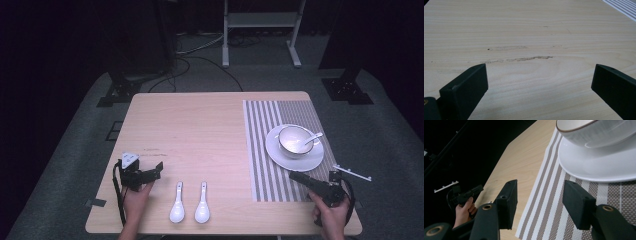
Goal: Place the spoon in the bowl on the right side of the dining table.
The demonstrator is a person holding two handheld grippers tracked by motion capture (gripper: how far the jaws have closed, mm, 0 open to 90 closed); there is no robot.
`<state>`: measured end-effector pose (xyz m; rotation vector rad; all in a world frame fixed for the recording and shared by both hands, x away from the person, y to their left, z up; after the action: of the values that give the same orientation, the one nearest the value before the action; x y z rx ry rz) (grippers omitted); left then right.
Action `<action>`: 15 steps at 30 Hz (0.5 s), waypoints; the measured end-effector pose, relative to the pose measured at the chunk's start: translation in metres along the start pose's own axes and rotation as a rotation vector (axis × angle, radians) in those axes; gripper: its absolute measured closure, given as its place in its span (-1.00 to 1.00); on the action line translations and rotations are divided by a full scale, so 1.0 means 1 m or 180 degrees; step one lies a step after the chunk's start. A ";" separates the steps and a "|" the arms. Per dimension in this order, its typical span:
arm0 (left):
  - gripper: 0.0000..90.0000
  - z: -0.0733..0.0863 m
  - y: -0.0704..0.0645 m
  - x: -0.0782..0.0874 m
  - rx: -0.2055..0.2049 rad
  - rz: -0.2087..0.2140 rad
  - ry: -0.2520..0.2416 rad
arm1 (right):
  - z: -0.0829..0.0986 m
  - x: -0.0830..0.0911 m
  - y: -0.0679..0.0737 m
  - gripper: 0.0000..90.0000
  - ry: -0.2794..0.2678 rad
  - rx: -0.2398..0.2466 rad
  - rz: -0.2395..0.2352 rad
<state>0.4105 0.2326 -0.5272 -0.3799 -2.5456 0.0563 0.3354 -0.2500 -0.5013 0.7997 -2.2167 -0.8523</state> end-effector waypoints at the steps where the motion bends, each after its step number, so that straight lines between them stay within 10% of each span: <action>1: -1.00 0.000 0.000 0.000 0.0001 0.0000 0.0000 | 0.001 0.000 0.000 0.00 0.0001 0.0006 -0.0006; 15: -1.00 0.000 0.000 0.000 0.0001 0.0000 0.0000 | 0.021 -0.003 0.001 -0.01 0.0072 -0.0029 -0.0059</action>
<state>0.4105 0.2325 -0.5271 -0.3798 -2.5455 0.0566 0.3215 -0.2401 -0.5145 0.8228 -2.1874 -0.8575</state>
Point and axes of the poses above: each handheld gripper's, and its own axes: x roughly backward along the jaws, z roughly out of its underside, y roughly to its left, the point moved 10 cm from there along -x, roughly forward along the jaws, and after that the axes turned 2 degrees about y, right-handed, at the moved point
